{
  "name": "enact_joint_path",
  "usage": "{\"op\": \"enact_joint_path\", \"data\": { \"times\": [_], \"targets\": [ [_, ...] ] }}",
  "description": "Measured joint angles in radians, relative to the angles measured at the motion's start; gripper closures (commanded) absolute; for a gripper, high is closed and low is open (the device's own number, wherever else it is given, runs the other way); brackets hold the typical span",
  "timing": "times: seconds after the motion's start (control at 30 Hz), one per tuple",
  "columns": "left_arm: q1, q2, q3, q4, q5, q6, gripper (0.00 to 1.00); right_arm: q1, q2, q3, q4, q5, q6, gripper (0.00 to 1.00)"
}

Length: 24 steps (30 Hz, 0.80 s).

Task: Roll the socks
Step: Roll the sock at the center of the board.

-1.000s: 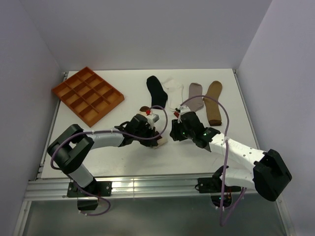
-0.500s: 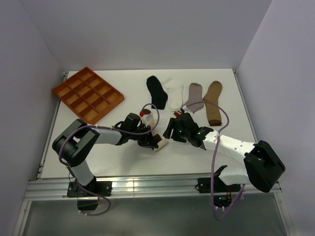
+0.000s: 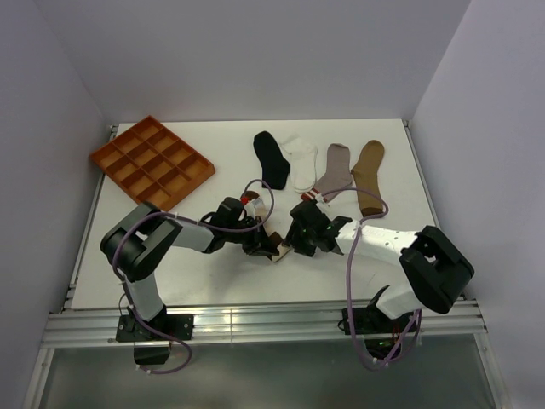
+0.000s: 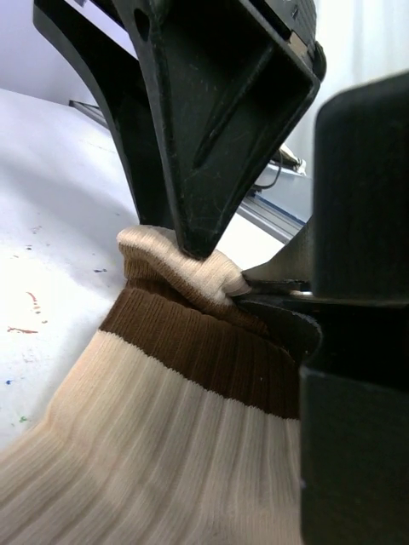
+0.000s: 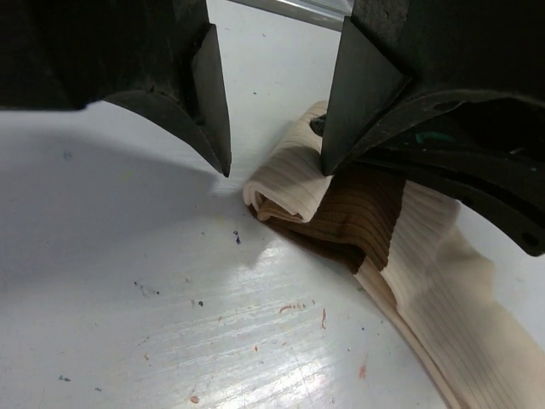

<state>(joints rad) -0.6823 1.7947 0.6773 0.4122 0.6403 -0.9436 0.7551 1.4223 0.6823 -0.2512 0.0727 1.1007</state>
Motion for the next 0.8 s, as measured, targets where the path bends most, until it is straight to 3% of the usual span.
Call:
{"op": "enact_joint_path", "data": {
  "times": [0.33,0.47,0.53,0.57,0.63,0.7,0.8],
  "targets": [
    [0.0,0.009,-0.004,0.032,0.0,-0.031,1.0,0.0,0.064,0.04,-0.013,0.017,0.035,0.51],
    [0.0,0.009,-0.006,0.037,-0.003,-0.036,1.0,0.0,0.092,0.057,-0.015,0.016,0.039,0.66],
    [0.0,0.009,-0.011,0.044,-0.006,-0.042,1.0,0.0,0.105,0.072,-0.023,0.016,0.036,0.8],
    [0.0,0.009,-0.011,0.047,-0.008,-0.042,1.0,0.0,0.108,0.077,-0.026,0.016,0.032,0.93],
    [-0.001,0.009,-0.012,0.047,-0.011,-0.042,1.0,0.0,0.114,0.086,-0.032,0.014,0.027,1.0],
    [-0.002,0.008,-0.012,0.047,-0.013,-0.042,0.95,0.0,0.119,0.092,-0.039,0.014,0.027,1.0],
    [-0.009,-0.012,-0.013,0.023,-0.045,-0.03,0.73,0.0,0.141,0.124,-0.069,0.013,0.01,1.0]
  ]
}}
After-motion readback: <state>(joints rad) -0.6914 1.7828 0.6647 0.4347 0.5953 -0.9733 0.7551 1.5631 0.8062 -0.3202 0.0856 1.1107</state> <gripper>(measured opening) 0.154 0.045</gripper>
